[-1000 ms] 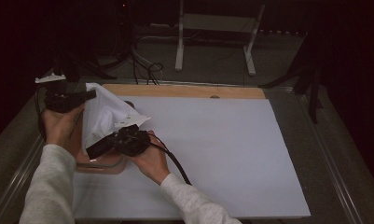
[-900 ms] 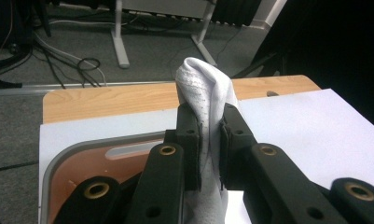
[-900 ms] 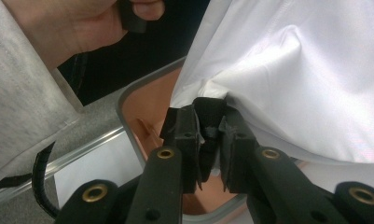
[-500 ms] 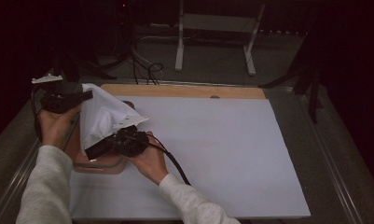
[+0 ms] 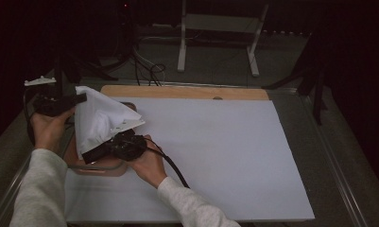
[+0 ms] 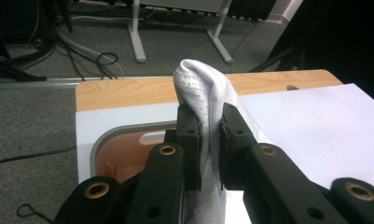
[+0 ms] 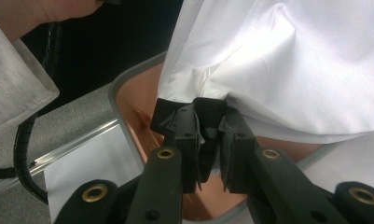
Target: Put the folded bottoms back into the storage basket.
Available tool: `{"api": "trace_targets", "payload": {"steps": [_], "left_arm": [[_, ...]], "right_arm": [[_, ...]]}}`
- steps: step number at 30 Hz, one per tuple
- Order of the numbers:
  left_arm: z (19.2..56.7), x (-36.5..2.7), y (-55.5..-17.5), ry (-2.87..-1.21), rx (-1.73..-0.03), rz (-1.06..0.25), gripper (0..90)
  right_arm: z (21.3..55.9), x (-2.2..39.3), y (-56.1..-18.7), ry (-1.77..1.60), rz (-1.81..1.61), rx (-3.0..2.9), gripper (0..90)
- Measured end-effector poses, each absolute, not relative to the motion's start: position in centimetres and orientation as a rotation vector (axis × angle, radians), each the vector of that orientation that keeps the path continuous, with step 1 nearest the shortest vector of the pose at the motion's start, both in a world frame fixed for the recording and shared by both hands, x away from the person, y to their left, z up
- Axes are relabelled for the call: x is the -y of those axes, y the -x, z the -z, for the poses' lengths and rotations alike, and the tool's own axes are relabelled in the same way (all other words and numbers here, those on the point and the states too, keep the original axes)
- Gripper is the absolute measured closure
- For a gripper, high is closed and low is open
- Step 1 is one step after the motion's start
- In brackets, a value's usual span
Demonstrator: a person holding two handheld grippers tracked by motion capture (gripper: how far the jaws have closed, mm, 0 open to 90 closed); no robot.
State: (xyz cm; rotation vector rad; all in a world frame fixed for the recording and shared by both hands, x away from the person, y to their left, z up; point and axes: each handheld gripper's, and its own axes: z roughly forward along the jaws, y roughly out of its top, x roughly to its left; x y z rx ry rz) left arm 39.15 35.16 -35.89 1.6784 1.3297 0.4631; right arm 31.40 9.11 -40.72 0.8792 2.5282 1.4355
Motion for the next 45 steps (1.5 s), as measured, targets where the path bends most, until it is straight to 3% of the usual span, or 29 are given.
{"api": "trace_targets", "payload": {"steps": [13,14,16,18,20,24,29,45], "left_arm": [[36.3,-36.0,-39.0,-1.677,-1.391,-0.514,80.3],[36.5,-36.0,-38.9,-1.650,-1.426,-0.564,74.3],[37.0,-36.1,-39.2,-1.604,-1.507,-0.585,36.9],[37.4,-35.9,-39.3,-1.587,-1.541,-0.616,20.5],[37.8,-35.8,-39.2,-1.592,-1.533,-0.619,15.3],[38.5,-35.7,-39.2,-1.618,-1.521,-0.591,2.8],[38.6,-35.3,-38.9,-1.627,-1.473,-0.609,0.4],[38.4,-32.9,-37.4,-1.676,-1.311,-0.626,0.4]], "right_arm": [[41.5,-10.2,-31.3,-0.871,-1.421,-2.554,78.2],[41.6,-10.3,-31.4,-0.877,-1.410,-2.555,73.2],[42.3,-10.3,-31.9,-0.885,-1.443,-2.562,44.8],[42.9,-9.9,-32.0,-0.885,-1.390,-2.554,37.4],[43.2,-9.2,-32.0,-0.884,-1.385,-2.513,28.1],[43.6,-8.0,-32.1,-0.848,-1.354,-2.452,17.7],[43.7,-7.0,-31.8,-0.800,-1.354,-2.445,13.7],[42.9,-4.0,-31.7,-0.797,-1.386,-2.429,13.1]]}}
